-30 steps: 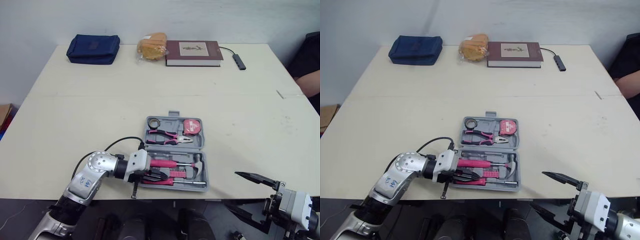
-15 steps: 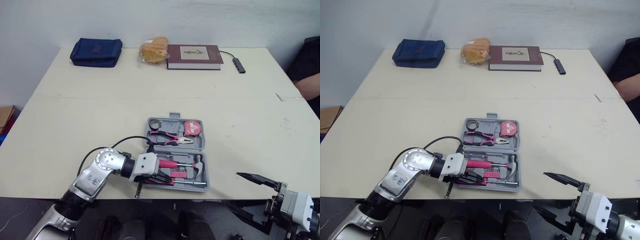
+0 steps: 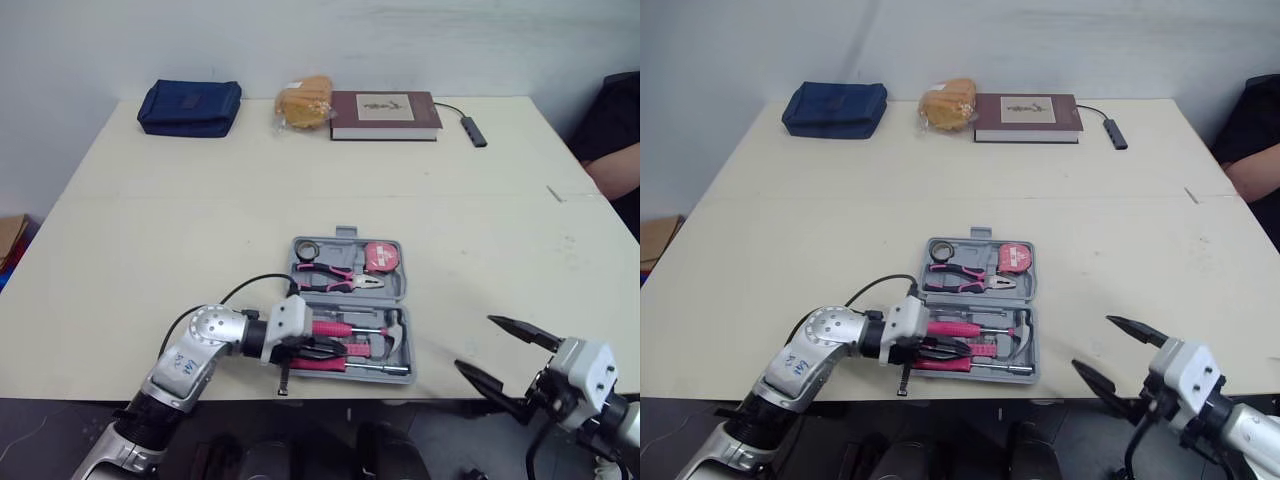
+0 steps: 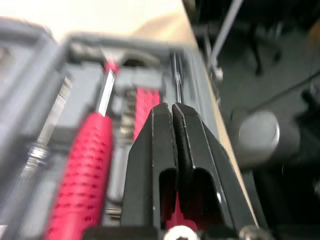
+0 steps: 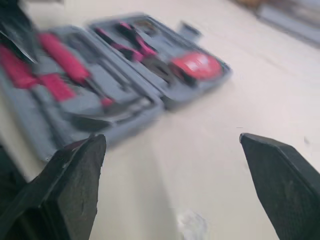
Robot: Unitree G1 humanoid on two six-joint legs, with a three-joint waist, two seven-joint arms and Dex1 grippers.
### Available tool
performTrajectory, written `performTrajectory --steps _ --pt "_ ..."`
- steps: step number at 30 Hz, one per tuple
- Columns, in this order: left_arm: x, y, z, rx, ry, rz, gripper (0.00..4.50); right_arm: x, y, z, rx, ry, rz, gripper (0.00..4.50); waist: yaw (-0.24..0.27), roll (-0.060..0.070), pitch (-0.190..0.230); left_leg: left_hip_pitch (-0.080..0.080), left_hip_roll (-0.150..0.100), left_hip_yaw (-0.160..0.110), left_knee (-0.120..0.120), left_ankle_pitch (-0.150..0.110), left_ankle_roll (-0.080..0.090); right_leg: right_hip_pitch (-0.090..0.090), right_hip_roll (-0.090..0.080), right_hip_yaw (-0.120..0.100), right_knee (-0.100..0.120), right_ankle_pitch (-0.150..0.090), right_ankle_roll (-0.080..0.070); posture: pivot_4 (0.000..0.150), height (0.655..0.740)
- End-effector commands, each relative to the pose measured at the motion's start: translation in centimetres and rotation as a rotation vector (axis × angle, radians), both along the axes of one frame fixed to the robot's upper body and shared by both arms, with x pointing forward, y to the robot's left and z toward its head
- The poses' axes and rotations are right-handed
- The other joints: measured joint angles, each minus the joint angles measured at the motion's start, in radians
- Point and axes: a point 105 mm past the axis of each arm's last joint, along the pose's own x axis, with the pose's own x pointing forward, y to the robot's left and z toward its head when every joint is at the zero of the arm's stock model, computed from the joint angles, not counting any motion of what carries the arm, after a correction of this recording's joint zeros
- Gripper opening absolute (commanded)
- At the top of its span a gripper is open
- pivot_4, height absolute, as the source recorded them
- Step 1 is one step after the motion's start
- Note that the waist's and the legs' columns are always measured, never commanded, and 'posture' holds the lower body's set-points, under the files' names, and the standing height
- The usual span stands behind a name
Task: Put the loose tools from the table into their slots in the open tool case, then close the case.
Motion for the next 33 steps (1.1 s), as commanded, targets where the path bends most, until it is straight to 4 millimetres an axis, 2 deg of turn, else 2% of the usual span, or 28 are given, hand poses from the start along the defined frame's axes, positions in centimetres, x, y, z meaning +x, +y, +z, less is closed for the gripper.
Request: performTrajectory --steps 1,2,5,9,12,17,24,33 --pt "1.5 3.3 2.3 -0.059 -0.039 0.097 0.06 1.3 0.3 0.6 0.023 -0.005 0.012 4.5 -0.002 0.001 0.0 0.0 0.0 0.0 0.0 0.0 0.0 0.0 0.0 -0.001 0.001 0.0 -0.001 0.15 0.74" --pt "1.8 3.9 2.2 -0.05 -0.042 0.119 0.06 1.6 0.3 0.5 0.02 -0.001 0.011 4.5 -0.003 0.001 0.0 0.0 0.0 0.0 0.0 0.0 0.0 0.0 0.001 -0.001 0.0 -0.001 -0.001 0.15 0.74" --pt "4.4 7.3 2.3 0.002 -0.089 0.304 0.0 3.6 0.0 -0.6 -0.012 0.042 0.001 3.58 -0.004 -0.002 0.002 0.002 -0.001 0.0 0.0 0.001 0.001 0.002 0.002 -0.002 0.001 0.0 -0.001 0.15 0.74" --pt "6.1 9.5 1.0 0.103 -0.086 0.419 0.0 5.5 0.1 -2.3 -0.073 0.116 0.032 1.49 -0.001 -0.004 0.004 0.0 -0.002 0.001 0.0 0.001 0.002 0.001 0.002 -0.001 0.001 0.0 0.0 0.15 0.74" --pt "6.7 9.4 -0.1 0.135 -0.06 0.444 0.0 6.7 1.1 -3.8 -0.134 0.173 0.097 0.15 -0.002 -0.004 0.004 -0.001 -0.002 0.001 0.0 0.001 0.002 0.001 0.002 -0.003 0.0 0.001 0.001 0.15 0.74" --pt "6.8 8.0 -0.9 0.131 -0.033 0.437 0.0 7.7 2.8 -4.2 -0.134 0.177 0.161 0.06 -0.002 -0.006 0.005 -0.004 -0.002 0.002 0.0 0.001 0.004 0.001 0.003 -0.01 -0.001 0.002 0.003 0.15 0.74" --pt "5.2 5.7 -2.0 0.133 0.043 0.365 0.0 9.8 4.3 -4.2 -0.145 0.19 0.178 0.06 -0.023 -0.01 0.007 -0.002 -0.002 0.002 0.001 0.002 0.003 0.002 0.002 -0.011 0.0 0.002 0.004 0.15 0.74" --pt "6.1 5.4 -1.9 0.137 0.03 0.413 0.0 9.9 6.5 -3.4 -0.128 0.217 0.27 0.06 -0.024 -0.01 0.007 -0.002 -0.001 0.001 0.001 0.003 0.002 0.002 0.001 -0.005 0.001 0.002 0.003 0.15 0.74"
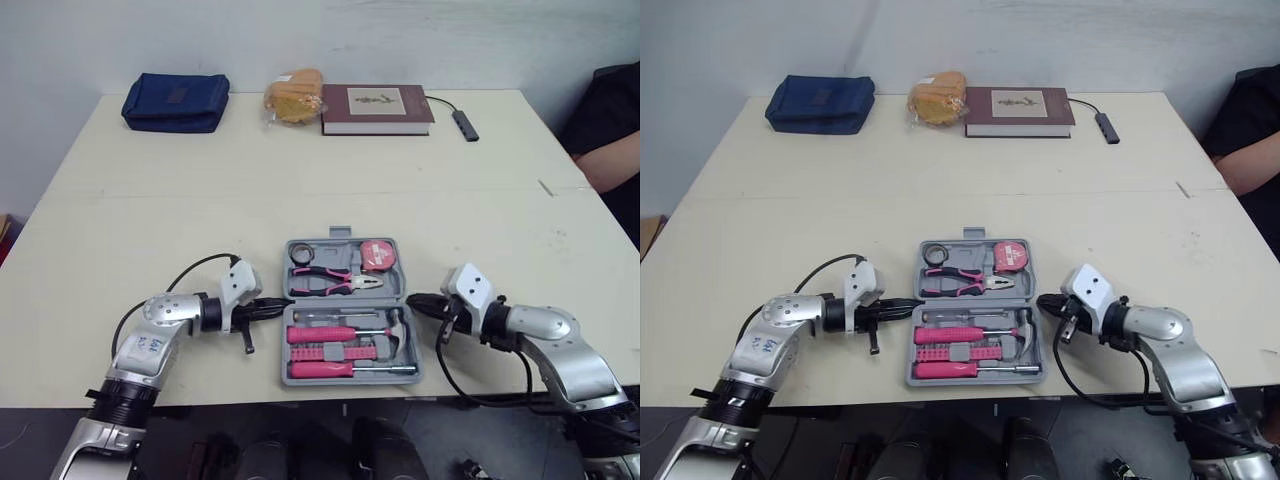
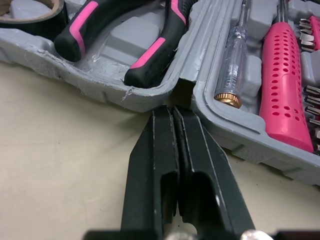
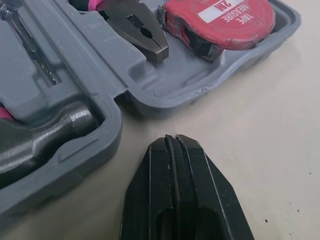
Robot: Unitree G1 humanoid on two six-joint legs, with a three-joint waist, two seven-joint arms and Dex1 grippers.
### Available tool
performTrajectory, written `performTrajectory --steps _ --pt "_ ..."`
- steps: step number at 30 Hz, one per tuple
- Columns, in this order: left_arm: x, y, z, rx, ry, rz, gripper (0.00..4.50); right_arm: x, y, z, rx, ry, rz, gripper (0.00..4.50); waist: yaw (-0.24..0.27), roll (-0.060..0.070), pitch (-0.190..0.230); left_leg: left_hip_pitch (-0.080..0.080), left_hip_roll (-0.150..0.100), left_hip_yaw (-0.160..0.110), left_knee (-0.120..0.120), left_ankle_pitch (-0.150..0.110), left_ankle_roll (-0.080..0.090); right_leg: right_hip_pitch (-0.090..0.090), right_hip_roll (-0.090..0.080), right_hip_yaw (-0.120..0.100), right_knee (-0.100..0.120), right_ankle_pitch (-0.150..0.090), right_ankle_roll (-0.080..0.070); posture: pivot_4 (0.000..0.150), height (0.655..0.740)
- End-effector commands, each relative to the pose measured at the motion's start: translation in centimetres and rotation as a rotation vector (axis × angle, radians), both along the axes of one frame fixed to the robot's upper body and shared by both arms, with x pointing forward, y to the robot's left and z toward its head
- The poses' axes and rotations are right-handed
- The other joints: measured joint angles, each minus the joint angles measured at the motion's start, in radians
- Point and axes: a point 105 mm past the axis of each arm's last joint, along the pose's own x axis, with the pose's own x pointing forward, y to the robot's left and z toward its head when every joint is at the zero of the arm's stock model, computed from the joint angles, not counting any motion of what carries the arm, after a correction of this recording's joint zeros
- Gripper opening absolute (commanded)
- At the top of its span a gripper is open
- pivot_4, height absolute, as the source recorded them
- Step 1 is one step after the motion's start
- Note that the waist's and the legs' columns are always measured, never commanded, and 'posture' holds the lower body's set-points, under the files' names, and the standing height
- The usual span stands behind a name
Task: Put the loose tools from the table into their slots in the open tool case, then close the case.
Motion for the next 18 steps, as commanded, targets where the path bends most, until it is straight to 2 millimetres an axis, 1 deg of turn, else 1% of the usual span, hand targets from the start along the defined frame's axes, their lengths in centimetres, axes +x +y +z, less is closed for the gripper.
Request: performTrajectory --steps 1,3,7,11,14,18 --pt "0.6 -0.5 0.9 0.004 -0.052 0.012 0.0 -0.6 1.6 0.0 0.016 0.033 0.062 0.06 0.0 0.0 0.0 0.0 0.0 0.0 0.0 0.0 0.0 0.0 0.0 0.0 0.0 0.0 0.0 0.15 0.74" --pt "0.8 -0.6 0.9 0.004 -0.058 0.024 0.0 -0.5 1.9 0.3 0.015 0.034 0.065 0.06 0.0 0.0 0.0 0.0 0.0 0.0 0.0 0.0 0.0 0.0 0.0 0.0 0.0 0.0 0.0 0.15 0.74" --pt "1.8 -1.0 1.0 -0.004 -0.059 0.055 0.0 0.3 2.2 1.5 0.039 0.031 0.048 0.06 0.0 0.0 0.0 0.0 0.0 0.0 0.0 0.0 0.0 0.0 0.0 0.0 0.0 0.0 0.0 0.15 0.74" --pt "2.5 -1.2 0.8 0.002 -0.052 0.068 0.0 1.0 1.7 1.3 0.016 0.026 0.037 0.06 0.0 0.0 0.0 0.0 0.0 0.0 0.0 0.0 0.0 0.0 0.0 -0.001 0.0 0.0 0.0 0.15 0.74" --pt "3.2 -1.1 0.8 0.021 -0.057 0.068 0.0 2.2 1.0 1.0 0.012 0.026 0.003 0.06 0.0 0.0 0.0 0.0 0.0 0.0 0.0 0.0 0.0 0.0 0.0 -0.001 0.001 0.0 0.0 0.15 0.74" --pt "3.9 -0.9 0.8 0.032 -0.057 0.076 0.0 3.2 0.2 0.7 0.006 0.025 -0.022 0.06 -0.001 0.0 0.0 0.001 -0.001 0.001 0.001 0.001 0.0 0.0 0.0 -0.004 0.0 0.0 0.001 0.15 0.74"
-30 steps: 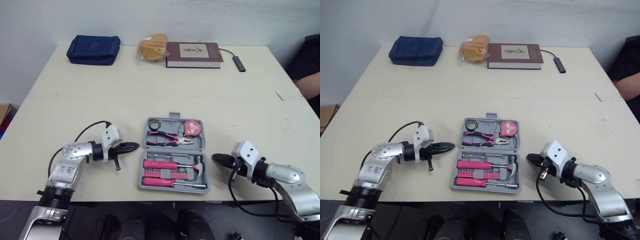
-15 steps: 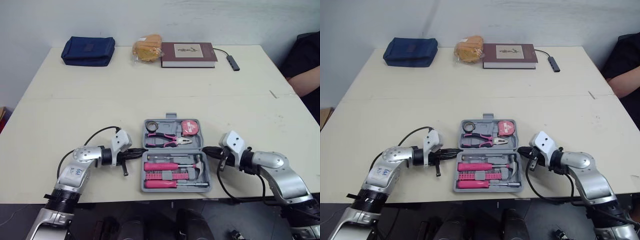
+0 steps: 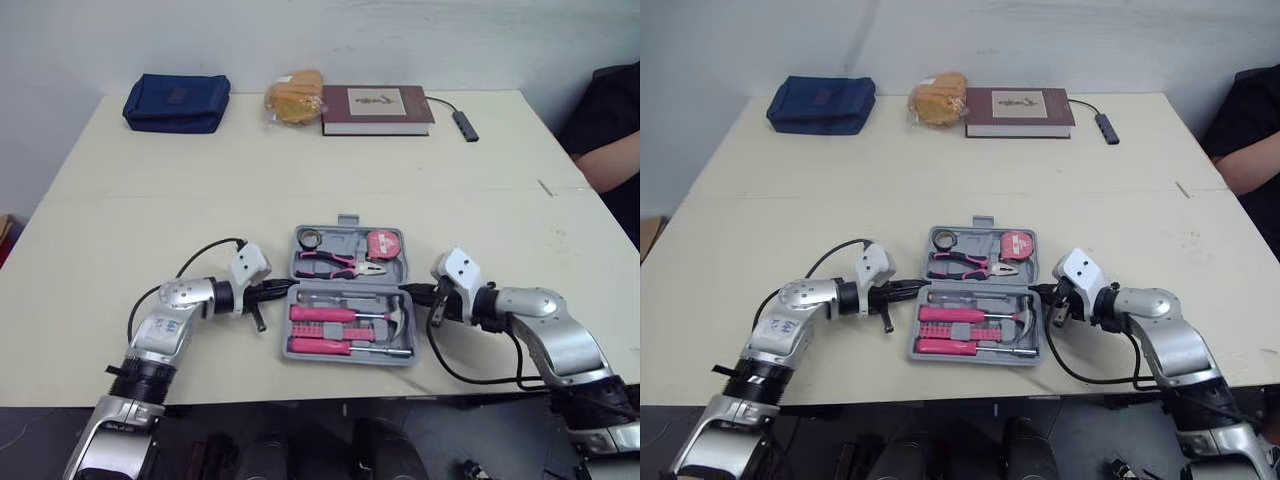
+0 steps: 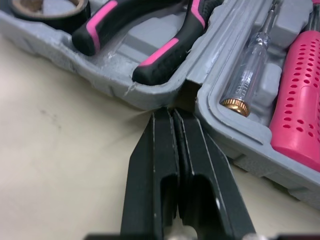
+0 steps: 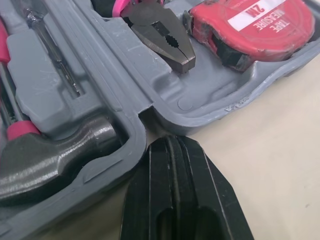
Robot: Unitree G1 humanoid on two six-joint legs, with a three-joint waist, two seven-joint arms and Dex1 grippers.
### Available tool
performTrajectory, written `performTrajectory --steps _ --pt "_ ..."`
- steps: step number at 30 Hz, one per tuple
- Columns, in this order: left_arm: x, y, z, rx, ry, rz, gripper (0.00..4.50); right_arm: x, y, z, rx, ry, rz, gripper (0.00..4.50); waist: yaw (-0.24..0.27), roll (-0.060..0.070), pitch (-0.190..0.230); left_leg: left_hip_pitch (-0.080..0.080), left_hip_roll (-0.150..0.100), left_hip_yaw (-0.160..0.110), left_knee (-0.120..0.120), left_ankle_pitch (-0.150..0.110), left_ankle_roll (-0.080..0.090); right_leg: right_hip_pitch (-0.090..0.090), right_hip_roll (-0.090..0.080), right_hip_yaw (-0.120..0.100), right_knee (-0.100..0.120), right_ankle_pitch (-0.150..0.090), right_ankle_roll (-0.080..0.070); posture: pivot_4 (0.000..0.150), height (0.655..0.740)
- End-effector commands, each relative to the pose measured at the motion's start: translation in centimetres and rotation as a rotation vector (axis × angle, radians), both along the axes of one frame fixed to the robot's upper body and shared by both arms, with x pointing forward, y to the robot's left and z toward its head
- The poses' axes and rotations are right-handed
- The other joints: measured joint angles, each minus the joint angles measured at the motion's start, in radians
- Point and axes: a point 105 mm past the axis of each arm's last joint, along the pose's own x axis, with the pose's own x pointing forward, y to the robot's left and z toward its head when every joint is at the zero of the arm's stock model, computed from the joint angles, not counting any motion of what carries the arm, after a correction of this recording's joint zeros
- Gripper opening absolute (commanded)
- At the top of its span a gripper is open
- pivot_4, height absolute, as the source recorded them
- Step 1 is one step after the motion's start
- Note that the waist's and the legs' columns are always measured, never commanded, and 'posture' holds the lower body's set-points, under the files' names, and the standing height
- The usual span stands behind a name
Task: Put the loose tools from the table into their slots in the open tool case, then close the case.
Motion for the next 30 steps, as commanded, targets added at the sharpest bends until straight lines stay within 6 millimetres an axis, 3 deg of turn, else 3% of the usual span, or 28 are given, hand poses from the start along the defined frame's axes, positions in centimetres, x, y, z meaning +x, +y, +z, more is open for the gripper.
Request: performTrajectory --steps 1,4,7,10,13,14,16,17,20,25,27,30 --pt "0.5 0.0 0.1 0.018 -0.016 0.005 0.0 0.7 -0.3 0.2 -0.006 -0.028 -0.012 0.06 0.0 0.0 0.0 0.0 0.0 0.0 0.0 0.0 0.0 0.0 0.0 0.0 0.001 0.0 0.0 0.15 0.74" --pt "0.6 0.6 0.0 0.026 -0.021 0.02 0.0 1.1 -0.9 0.4 -0.009 -0.041 -0.041 0.06 0.0 0.0 0.0 0.0 0.0 0.0 0.0 0.0 0.0 0.0 0.0 0.0 0.002 0.0 0.0 0.15 0.74" --pt "1.1 2.4 0.8 0.002 -0.022 0.097 0.0 0.9 -2.2 1.4 0.013 -0.046 -0.093 0.06 0.0 0.0 0.0 0.0 0.0 0.0 0.0 0.0 0.0 0.0 0.0 0.0 0.002 0.0 0.0 0.15 0.74" --pt "1.4 4.8 2.5 -0.011 -0.056 0.152 1.24 0.8 -4.9 2.9 -0.052 -0.125 -0.189 1.01 0.0 0.0 0.001 -0.003 0.001 -0.001 0.0 0.0 0.0 -0.001 0.0 0.001 0.001 0.0 0.0 0.15 0.74" --pt "1.2 4.8 4.2 -0.036 -0.038 0.153 2.65 0.5 -6.4 3.9 -0.097 -0.101 -0.305 2.5 0.0 0.001 0.002 -0.007 0.001 -0.002 0.0 0.0 -0.001 -0.004 0.0 0.001 0.0 0.0 0.0 0.15 0.74" --pt "1.3 5.3 4.3 0.045 -0.005 0.181 3.09 0.4 -6.4 4.7 -0.059 -0.071 -0.352 2.95 0.0 0.001 0.002 -0.008 0.001 -0.003 0.0 0.0 0.0 -0.005 0.0 0.0 0.0 0.0 0.0 0.15 0.74" --pt "0.8 5.1 5.5 0.048 0.045 0.159 4.25 0.0 -5.5 6.6 0.065 -0.04 -0.36 4.26 -0.001 0.001 0.002 -0.012 0.001 -0.006 0.003 0.0 0.0 -0.005 0.0 0.0 0.0 0.0 0.0 0.15 0.74" --pt "0.8 4.5 6.7 -0.013 0.062 0.156 4.44 0.0 -5.3 7.6 0.166 0.011 -0.394 4.45 -0.001 0.002 0.002 -0.014 0.001 -0.007 0.005 0.0 -0.001 -0.007 0.001 -0.001 0.001 0.0 0.0 0.15 0.74" --pt "1.2 3.1 8.8 -0.112 0.084 0.167 4.48 -0.7 -4.3 8.4 0.237 0.16 -0.409 4.48 0.001 0.003 0.004 -0.018 0.001 -0.01 0.011 0.0 -0.001 -0.008 0.001 -0.002 0.003 0.0 0.0 0.15 0.74" --pt "0.2 0.2 8.8 -0.066 0.223 0.164 4.48 -1.7 -0.8 9.3 0.229 0.329 -0.332 4.48 0.001 0.003 0.004 -0.019 0.001 -0.013 0.011 0.0 -0.001 -0.006 0.001 -0.004 0.002 0.0 0.0 0.15 0.74" --pt "1.6 0.6 8.6 -0.046 0.231 0.302 4.48 -1.5 -0.2 9.0 0.196 0.358 -0.34 4.48 0.001 0.003 0.004 -0.02 0.0 -0.013 0.011 0.0 0.0 -0.007 0.002 -0.006 0.002 0.0 0.0 0.15 0.74" --pt "1.9 0.5 8.2 -0.011 0.264 0.352 4.48 -0.9 0.5 8.9 0.182 0.364 -0.347 4.48 0.001 0.002 0.005 -0.021 -0.001 -0.014 0.011 0.001 0.0 -0.007 0.003 -0.007 0.002 0.001 0.001 0.15 0.74"
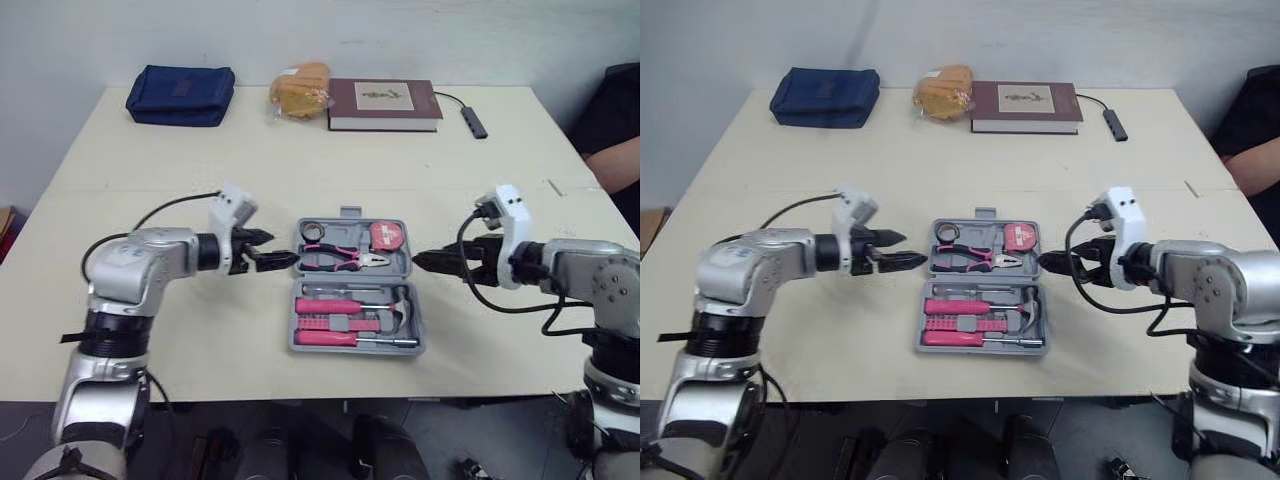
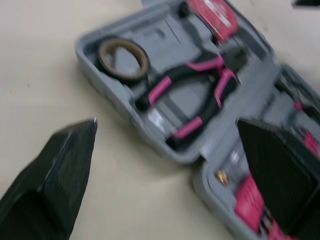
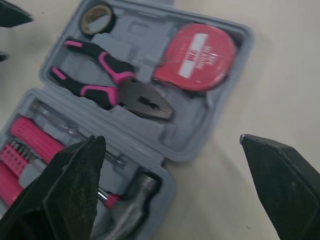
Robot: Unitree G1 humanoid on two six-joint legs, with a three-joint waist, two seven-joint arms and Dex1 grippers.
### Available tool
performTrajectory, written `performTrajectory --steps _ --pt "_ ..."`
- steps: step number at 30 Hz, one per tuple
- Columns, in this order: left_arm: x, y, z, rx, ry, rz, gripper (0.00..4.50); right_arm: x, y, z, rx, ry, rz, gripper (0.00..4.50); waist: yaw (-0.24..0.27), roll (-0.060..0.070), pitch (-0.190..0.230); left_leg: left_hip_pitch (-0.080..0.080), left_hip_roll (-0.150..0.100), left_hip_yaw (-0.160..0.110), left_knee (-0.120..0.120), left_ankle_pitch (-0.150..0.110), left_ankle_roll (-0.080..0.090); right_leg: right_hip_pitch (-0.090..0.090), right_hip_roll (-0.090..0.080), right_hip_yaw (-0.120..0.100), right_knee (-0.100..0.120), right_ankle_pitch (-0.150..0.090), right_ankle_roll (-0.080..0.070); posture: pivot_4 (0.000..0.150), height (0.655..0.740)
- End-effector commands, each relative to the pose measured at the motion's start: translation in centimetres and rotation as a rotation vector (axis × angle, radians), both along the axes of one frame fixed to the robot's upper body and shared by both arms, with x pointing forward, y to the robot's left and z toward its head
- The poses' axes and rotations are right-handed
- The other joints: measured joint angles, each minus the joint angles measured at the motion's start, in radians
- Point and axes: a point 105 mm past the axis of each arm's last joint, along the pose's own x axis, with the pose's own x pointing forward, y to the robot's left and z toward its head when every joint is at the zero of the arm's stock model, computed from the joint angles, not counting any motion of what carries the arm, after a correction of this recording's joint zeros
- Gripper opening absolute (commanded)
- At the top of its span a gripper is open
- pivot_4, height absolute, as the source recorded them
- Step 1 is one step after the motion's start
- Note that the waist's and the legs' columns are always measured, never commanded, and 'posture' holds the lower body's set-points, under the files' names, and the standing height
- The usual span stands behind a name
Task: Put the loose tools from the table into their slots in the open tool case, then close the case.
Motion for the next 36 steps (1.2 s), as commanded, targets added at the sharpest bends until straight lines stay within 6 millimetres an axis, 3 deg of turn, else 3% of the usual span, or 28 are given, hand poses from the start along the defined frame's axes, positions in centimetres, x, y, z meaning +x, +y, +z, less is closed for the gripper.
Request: performTrajectory --steps 1,12,23,30,33,36 --pt "0.5 0.2 0.8 0.048 -0.025 0.054 4.48 0.4 0.5 0.4 -0.029 -0.005 -0.006 4.48 0.0 0.0 0.0 0.0 0.0 0.0 0.0 0.0 0.0 0.0 0.0 0.0 0.0 0.0 0.0 0.15 0.74" --pt "2.5 -1.3 -0.9 0.073 -0.029 0.134 4.48 2.8 0.2 -1.3 -0.114 0.082 -0.147 4.48 -0.001 0.0 0.0 -0.001 -0.001 0.0 0.0 0.001 -0.001 0.0 0.001 -0.009 0.0 0.0 0.0 0.15 0.74" --pt "2.5 -1.5 -2.0 0.093 0.008 0.173 4.48 4.4 -0.5 -2.5 -0.122 0.137 -0.281 4.48 -0.001 0.0 0.0 -0.001 -0.001 0.0 0.0 0.001 -0.001 0.0 0.002 -0.009 0.0 0.0 0.0 0.15 0.74" --pt "2.4 -1.9 -2.8 0.119 0.024 0.172 4.48 4.3 0.0 -3.8 -0.138 0.173 -0.283 4.48 -0.001 0.0 0.0 -0.001 -0.001 0.0 0.0 0.001 -0.001 0.0 0.002 -0.009 0.0 0.0 0.0 0.15 0.74" --pt "2.4 -2.1 -3.0 0.117 0.025 0.166 3.64 4.3 0.1 -4.3 -0.118 0.19 -0.294 3.67 -0.002 0.0 0.0 0.0 -0.001 0.0 0.0 0.002 -0.002 0.0 0.001 -0.009 0.001 0.0 0.0 0.15 0.74" --pt "2.2 -2.6 -3.2 0.103 0.036 0.155 2.24 4.3 0.0 -4.4 -0.102 0.196 -0.306 2.13 -0.002 0.0 0.0 0.0 -0.001 0.0 0.0 0.002 -0.002 0.0 0.002 -0.008 0.001 0.0 0.0 0.15 0.74"
